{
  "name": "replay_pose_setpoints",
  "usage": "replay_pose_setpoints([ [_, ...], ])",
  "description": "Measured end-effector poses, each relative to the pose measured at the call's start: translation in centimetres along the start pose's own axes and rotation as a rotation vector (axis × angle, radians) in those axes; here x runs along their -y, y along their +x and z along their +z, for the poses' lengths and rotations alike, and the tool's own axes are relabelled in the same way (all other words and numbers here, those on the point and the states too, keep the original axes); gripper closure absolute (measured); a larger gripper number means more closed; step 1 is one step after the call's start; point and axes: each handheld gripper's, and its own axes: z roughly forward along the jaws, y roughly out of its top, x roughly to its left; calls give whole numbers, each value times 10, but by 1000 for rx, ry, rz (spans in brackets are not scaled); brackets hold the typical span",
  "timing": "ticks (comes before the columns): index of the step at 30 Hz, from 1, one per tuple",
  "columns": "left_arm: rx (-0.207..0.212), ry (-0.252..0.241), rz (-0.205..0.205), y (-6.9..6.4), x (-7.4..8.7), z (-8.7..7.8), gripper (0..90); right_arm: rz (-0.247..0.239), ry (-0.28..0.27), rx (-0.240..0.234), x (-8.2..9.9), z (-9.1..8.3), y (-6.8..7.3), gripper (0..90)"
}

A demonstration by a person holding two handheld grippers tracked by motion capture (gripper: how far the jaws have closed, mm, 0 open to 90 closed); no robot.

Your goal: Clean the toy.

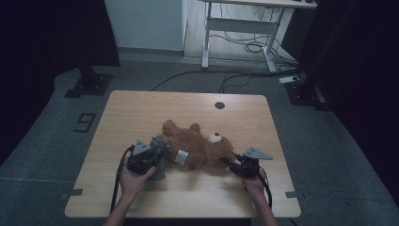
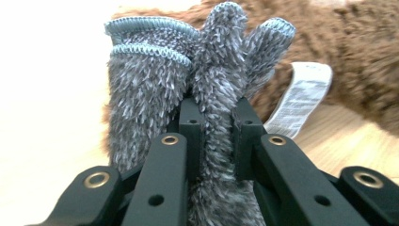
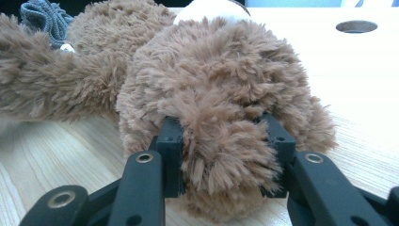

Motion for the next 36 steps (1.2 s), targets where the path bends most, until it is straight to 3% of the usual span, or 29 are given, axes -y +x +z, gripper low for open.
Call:
replay_pose_setpoints([
  [5,10,-36,-2,1,-11,-10,778,1,-10,10,0,1,-1,610],
  [11,41,-95,25,-14,-47,-12,773,-7,-12,38,-3,5,-1,614],
  [15,75,-87,34,-24,-74,2,773,-18,-12,51,-4,6,-1,615],
  [20,92,-32,68,-40,-89,31,769,-29,-9,56,-5,6,-1,615],
  [23,97,39,63,-44,-83,56,768,-33,-7,58,-5,6,-1,615],
  [26,88,53,61,-45,-68,66,775,-45,-5,58,-4,5,0,609],
  [31,100,53,63,-45,-54,60,786,-54,6,38,-5,2,4,480],
  [36,141,36,31,-42,-42,55,788,18,-38,26,-11,-7,10,323],
])
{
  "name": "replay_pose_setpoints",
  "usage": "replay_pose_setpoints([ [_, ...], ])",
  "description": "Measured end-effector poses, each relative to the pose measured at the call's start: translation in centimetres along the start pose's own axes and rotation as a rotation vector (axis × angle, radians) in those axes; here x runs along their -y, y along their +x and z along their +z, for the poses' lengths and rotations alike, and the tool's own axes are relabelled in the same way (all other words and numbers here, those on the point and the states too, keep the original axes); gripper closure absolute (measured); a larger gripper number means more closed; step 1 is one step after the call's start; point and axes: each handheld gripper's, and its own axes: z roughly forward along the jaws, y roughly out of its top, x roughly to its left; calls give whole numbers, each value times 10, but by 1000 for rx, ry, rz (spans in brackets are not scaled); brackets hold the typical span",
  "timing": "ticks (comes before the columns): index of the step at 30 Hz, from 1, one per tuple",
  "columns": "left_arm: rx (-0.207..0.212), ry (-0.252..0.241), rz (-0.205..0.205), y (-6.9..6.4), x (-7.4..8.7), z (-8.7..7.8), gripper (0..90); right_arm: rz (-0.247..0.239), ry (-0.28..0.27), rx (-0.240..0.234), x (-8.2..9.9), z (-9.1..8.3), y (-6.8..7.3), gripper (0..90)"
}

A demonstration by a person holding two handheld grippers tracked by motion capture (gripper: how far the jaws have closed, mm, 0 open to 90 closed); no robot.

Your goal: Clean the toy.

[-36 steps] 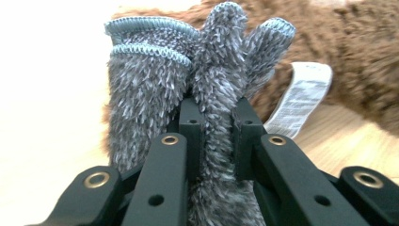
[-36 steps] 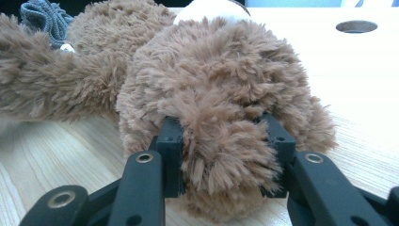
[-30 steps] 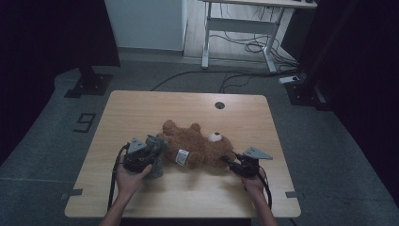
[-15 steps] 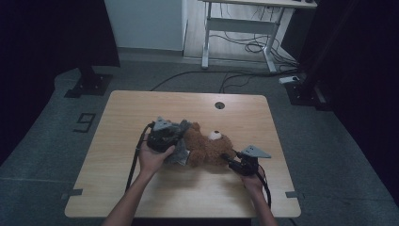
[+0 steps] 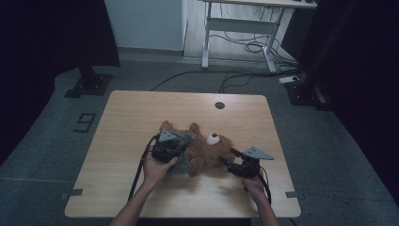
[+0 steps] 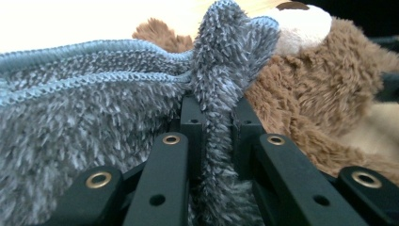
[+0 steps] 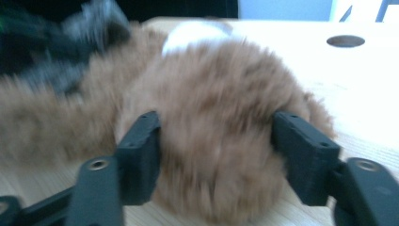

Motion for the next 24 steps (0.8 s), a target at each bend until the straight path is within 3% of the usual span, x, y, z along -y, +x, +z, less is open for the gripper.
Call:
replay_pose_setpoints([
  [2,7,-3,-2,-1,4,-3,788,40,-14,-7,-7,-3,1,230],
  [4,15,-9,-9,-2,7,-5,787,54,7,-7,-13,0,1,181],
  [12,43,-21,-25,-3,18,-12,786,115,142,-32,-16,32,-3,0],
  [14,42,-19,-22,-4,20,-13,786,117,184,-46,-14,40,-4,0],
  [18,48,-24,-25,-5,24,-14,785,116,207,-38,-11,46,-1,8],
  [20,53,-28,-30,-5,26,-15,786,110,221,-38,-11,45,-1,57],
  [24,55,-28,-28,-7,28,-15,785,88,219,-39,-9,41,0,243],
])
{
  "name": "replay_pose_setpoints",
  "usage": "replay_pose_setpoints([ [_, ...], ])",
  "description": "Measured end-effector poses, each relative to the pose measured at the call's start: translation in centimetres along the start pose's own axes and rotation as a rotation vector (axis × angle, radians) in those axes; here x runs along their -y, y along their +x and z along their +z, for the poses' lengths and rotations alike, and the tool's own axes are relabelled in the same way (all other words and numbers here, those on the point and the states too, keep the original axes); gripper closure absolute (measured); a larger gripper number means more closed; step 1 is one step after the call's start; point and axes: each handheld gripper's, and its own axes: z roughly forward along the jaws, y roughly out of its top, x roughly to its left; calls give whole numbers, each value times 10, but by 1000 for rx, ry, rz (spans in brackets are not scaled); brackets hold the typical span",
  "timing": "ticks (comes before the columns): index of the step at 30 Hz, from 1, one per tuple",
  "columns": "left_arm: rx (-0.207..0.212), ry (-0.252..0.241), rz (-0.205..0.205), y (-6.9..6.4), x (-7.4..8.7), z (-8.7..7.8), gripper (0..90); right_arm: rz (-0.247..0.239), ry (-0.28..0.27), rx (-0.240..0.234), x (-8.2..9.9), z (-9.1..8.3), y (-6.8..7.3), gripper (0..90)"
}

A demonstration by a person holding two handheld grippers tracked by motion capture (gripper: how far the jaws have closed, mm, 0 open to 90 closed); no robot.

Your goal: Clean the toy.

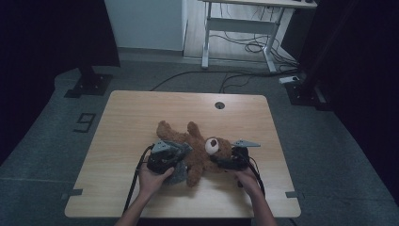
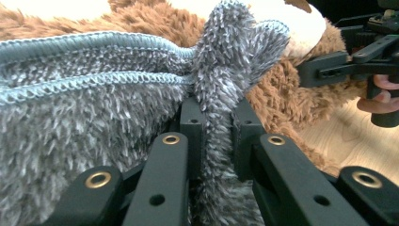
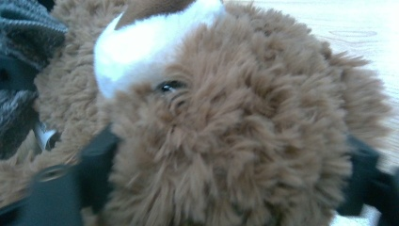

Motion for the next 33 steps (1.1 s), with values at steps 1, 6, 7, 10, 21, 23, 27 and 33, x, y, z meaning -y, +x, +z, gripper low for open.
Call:
replay_pose_setpoints([
  [1,-1,-1,0,0,0,0,785,-9,6,-6,0,-1,0,290],
  [6,-6,-15,-5,-1,2,1,785,-83,7,-3,-3,-3,3,414],
  [7,-7,-18,-5,-1,1,1,784,-103,6,10,-4,-3,5,436],
  [10,-12,-28,-5,-1,-2,2,784,-156,-8,42,-9,-3,8,468],
  [21,-47,-99,45,-12,-39,-2,784,-298,-168,169,-16,5,7,466],
  [23,-34,-102,67,-22,-50,3,784,-315,-168,152,-11,4,3,452],
  [27,8,-72,104,-47,-70,28,783,-345,-146,126,2,0,-2,429],
  [33,2,-9,134,-70,-73,81,780,-310,-116,119,9,-2,-7,397],
])
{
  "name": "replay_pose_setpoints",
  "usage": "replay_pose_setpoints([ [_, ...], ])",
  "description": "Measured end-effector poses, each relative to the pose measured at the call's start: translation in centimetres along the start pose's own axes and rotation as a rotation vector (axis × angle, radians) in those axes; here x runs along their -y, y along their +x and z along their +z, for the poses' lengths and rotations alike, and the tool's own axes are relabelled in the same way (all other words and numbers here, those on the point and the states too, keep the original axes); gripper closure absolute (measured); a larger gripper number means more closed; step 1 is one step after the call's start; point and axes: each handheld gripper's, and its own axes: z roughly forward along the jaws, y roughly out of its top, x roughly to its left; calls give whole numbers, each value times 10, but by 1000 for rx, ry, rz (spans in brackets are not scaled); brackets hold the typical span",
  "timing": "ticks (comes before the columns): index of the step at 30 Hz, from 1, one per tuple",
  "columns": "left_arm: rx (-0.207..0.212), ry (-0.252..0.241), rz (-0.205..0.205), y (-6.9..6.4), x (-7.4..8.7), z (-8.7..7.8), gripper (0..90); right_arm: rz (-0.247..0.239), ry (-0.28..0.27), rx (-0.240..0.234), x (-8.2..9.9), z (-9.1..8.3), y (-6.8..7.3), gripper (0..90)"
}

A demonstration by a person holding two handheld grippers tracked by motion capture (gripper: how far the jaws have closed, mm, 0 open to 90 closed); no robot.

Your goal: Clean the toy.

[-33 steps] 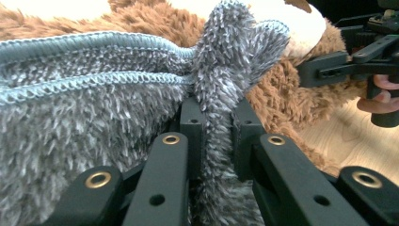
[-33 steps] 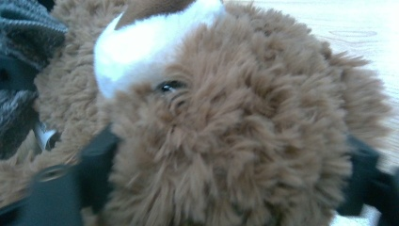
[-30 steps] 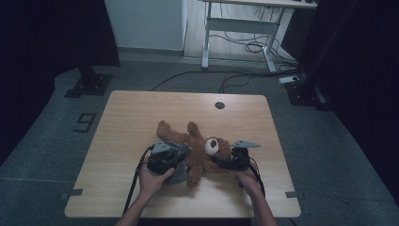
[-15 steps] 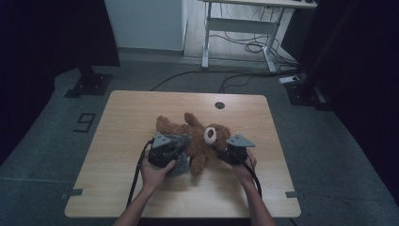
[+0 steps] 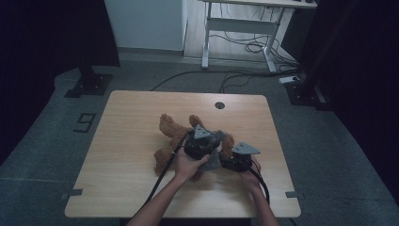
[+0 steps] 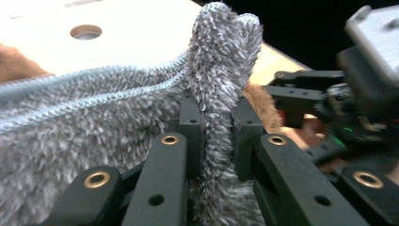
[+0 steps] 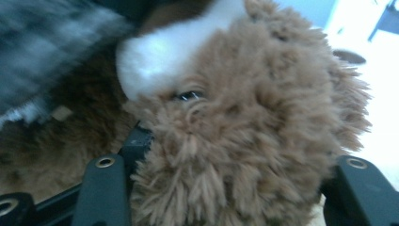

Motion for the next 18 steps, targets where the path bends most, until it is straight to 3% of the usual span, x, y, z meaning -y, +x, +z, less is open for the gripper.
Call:
replay_pose_setpoints([
  [2,7,-10,-20,2,2,0,781,46,-16,-21,4,0,-5,397],
  [3,-9,-12,-9,4,5,-1,781,48,-18,-25,4,0,-6,398],
  [5,-87,23,30,10,13,-5,785,48,-17,-32,4,0,-5,400],
  [6,-84,35,15,18,20,-6,785,48,-18,-37,5,-1,-6,399],
  [8,-20,11,-71,36,31,-15,789,43,-16,-50,5,-1,-6,399],
  [9,-16,2,-87,39,32,-21,790,33,-17,-50,5,-1,-4,399],
  [12,-72,-26,-57,46,34,-40,791,49,-20,-53,6,-1,-5,399],
  [18,-142,-52,-144,86,46,-70,790,60,-28,-59,7,-1,-7,399],
])
